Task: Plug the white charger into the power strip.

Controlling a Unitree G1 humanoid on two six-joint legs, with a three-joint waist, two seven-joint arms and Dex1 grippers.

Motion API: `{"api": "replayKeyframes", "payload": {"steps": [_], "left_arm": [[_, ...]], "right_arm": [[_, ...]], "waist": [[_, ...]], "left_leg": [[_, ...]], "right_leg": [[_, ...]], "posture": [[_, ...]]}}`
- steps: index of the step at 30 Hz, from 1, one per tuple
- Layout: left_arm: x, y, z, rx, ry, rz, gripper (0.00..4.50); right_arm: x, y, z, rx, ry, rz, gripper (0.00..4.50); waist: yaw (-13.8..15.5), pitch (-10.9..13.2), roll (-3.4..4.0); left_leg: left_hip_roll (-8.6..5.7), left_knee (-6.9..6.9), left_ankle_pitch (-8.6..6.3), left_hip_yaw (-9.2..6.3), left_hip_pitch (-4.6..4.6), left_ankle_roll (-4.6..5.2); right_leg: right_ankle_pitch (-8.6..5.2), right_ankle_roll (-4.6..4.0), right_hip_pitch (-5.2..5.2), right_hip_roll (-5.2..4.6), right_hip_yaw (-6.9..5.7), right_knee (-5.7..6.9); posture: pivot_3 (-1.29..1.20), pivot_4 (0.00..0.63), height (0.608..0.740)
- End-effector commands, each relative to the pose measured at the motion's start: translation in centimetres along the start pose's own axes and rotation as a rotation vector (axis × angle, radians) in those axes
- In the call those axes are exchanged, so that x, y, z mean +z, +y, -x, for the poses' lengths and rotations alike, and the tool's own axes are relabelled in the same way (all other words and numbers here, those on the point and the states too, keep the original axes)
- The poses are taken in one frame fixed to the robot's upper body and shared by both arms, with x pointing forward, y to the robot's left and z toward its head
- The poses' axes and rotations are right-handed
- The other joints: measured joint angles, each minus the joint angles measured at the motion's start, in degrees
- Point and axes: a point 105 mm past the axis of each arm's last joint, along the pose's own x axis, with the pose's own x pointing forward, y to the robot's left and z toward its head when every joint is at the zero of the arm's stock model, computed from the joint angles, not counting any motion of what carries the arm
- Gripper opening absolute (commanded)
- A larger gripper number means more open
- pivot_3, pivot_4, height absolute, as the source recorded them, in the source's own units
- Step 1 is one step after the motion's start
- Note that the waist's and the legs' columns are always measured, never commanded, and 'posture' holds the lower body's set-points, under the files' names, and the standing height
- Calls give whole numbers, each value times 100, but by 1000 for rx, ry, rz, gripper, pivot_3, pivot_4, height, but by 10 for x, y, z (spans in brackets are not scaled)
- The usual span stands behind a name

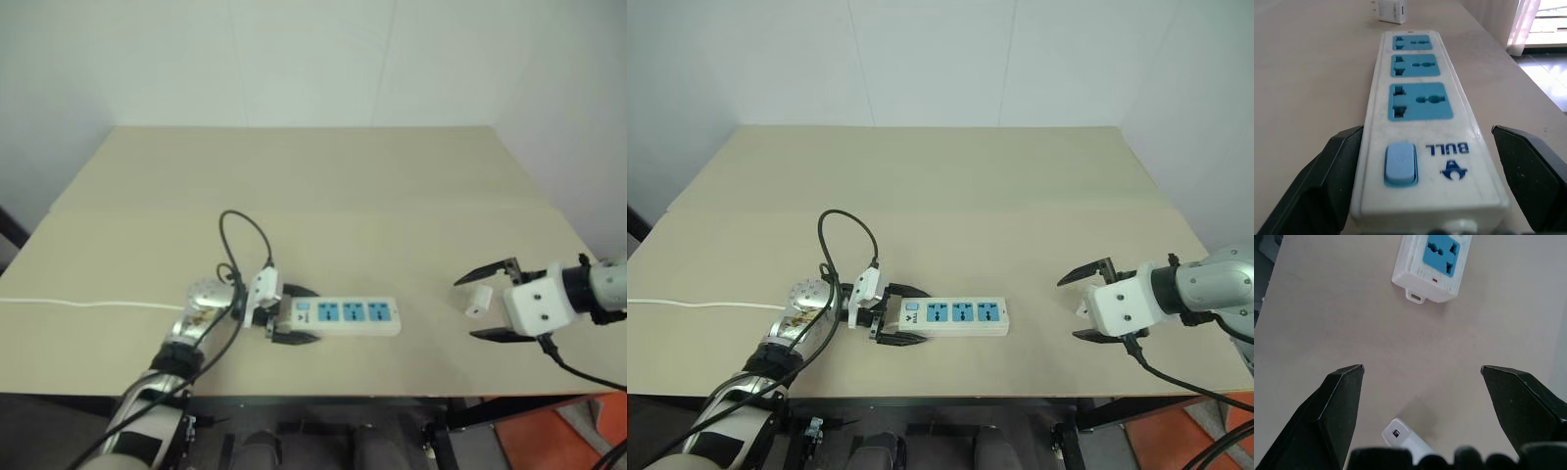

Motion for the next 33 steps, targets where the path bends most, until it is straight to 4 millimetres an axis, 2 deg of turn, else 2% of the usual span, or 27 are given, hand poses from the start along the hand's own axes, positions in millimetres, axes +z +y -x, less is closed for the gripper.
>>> {"api": "replayKeyframes", "payload": {"steps": [1, 6, 13, 18, 26, 33], "left_arm": [[-8, 3, -1, 25, 6, -12, 4457], [-11, 3, -11, 15, -11, -8, 4457], [-23, -10, -18, -58, 25, -6, 4457], [-29, -18, -19, -109, 35, 19, 3332], [-28, -18, -21, -99, 25, 11, 3313], [-29, -16, -21, -93, 44, 23, 3313]], "right_arm": [[6, -9, 8, -31, -4, 20, 4500], [8, -10, 8, -37, -10, 18, 4500], [15, -14, 10, -49, -36, 6, 4500], [15, -14, 10, -45, -37, 2, 4500], [14, -15, 8, -34, -42, 1, 4500], [0, -7, 4, 36, 6, 52, 4500]], "waist": [[3, -1, 2], [56, -14, 24], [80, -35, 58], [78, -44, 73], [78, -48, 81], [74, -49, 81]], "left_leg": [[0, 0, 0, 0, 0, 0], [-1, 4, 0, 0, 10, 0], [-3, 7, 0, 0, 8, 0], [-3, 7, 0, 0, 10, 0], [-3, 7, 0, 0, 12, 0], [-4, 7, 0, 0, 12, 0]], "right_leg": [[0, 0, 0, 0, 0, 0], [-7, 14, 12, 0, 0, 1], [-11, 21, 13, -1, 0, -1], [-17, 32, 15, -1, 0, -2], [-18, 33, 18, -1, 0, -2], [-18, 33, 18, -2, 0, -3]], "posture": [[0, 150, 740], [0, 150, 740], [0, 150, 740], [0, 150, 740], [0, 150, 740], [0, 150, 740]]}}
